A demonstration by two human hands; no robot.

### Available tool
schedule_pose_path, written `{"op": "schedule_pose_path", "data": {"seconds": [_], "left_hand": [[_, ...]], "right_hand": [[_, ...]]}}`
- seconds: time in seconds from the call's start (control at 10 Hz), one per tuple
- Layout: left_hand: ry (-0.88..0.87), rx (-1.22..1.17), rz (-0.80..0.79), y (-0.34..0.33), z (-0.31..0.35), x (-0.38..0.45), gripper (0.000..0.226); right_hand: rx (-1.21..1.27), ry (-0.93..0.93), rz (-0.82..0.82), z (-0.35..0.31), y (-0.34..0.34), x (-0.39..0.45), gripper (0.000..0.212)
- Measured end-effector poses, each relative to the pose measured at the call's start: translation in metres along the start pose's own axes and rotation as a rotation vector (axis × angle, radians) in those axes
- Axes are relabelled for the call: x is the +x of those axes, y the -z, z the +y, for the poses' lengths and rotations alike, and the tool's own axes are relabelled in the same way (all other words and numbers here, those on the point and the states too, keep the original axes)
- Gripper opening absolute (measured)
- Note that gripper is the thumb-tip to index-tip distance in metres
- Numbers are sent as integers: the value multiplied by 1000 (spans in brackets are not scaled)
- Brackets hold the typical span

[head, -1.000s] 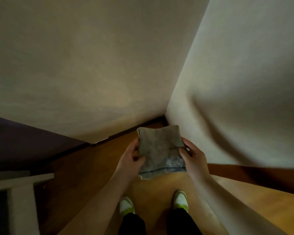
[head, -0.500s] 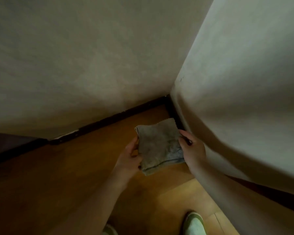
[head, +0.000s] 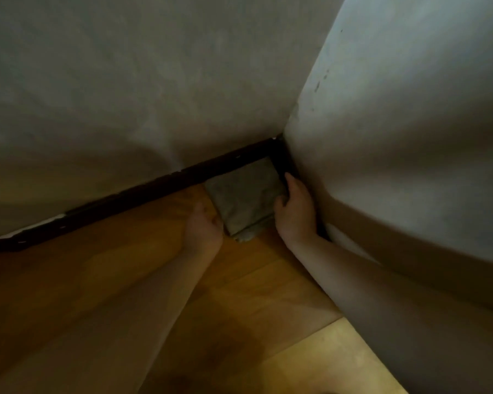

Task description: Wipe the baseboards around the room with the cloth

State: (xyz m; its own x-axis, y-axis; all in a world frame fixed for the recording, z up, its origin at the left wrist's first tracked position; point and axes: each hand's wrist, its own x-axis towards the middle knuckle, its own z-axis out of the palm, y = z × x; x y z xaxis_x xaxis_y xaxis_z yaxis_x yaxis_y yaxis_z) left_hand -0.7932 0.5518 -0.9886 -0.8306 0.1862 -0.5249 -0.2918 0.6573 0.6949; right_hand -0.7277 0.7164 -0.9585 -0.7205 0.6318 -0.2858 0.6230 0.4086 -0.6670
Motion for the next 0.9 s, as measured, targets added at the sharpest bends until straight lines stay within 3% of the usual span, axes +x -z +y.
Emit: {"op": "schedule_pose_path", "data": {"seconds": [0.1, 0.2, 0.3, 0.5, 0.7, 0.8, 0.9], "left_hand": [[-288, 334, -20, -6, 5, 12, 50], [-483, 816, -142, -12, 11, 37, 64], [-453, 1139, -345, -18, 5, 54, 73], [-471, 1247, -386, -17, 1, 60, 80], [-483, 1250, -380, -9, 11, 51, 85], [-502, 1205, -346, -6, 7, 40, 82], [-531, 1160, -345, 2, 6, 23, 71]], "right_hand": [[-174, 95, -97, 10, -16, -2, 54], [-396, 191, -256, 18, -29, 6, 61], [-533, 164, -416, 23, -38, 18, 63], [-568, 15, -458, 29, -41, 11, 65], [-571, -71, -384, 40, -41, -18, 67], [-585, -79, -466, 47, -36, -18, 72], [-592, -13, -399, 39, -24, -15, 64]]}}
